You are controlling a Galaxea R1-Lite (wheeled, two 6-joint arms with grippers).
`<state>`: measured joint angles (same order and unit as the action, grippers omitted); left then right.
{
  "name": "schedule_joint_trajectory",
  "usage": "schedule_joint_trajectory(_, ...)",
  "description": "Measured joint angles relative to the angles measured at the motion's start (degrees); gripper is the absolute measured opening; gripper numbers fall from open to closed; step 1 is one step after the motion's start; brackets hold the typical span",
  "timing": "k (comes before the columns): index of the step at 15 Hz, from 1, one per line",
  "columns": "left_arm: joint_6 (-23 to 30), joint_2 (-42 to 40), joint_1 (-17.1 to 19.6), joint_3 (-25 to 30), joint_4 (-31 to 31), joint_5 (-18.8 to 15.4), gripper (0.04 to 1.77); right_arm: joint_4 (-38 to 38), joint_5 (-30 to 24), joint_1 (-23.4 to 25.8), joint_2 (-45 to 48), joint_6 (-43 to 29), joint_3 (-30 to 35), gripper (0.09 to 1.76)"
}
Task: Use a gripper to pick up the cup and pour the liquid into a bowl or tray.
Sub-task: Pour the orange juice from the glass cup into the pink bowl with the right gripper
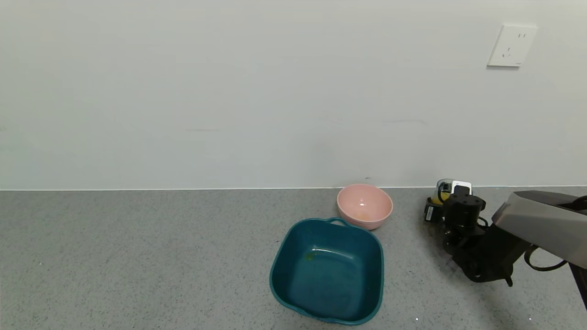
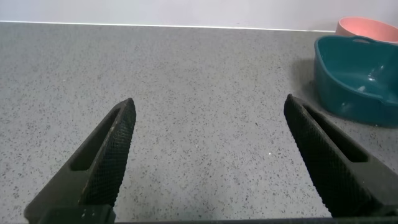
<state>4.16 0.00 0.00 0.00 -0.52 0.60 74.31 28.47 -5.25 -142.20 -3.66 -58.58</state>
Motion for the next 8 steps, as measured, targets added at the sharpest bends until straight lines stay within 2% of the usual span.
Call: schedule_joint_trajectory(8, 0.0, 0.0, 0.0, 0.0, 0.0, 0.0, 1.72, -0.2, -3.9, -2.2, 5.9, 2.4, 3.6, 1.37)
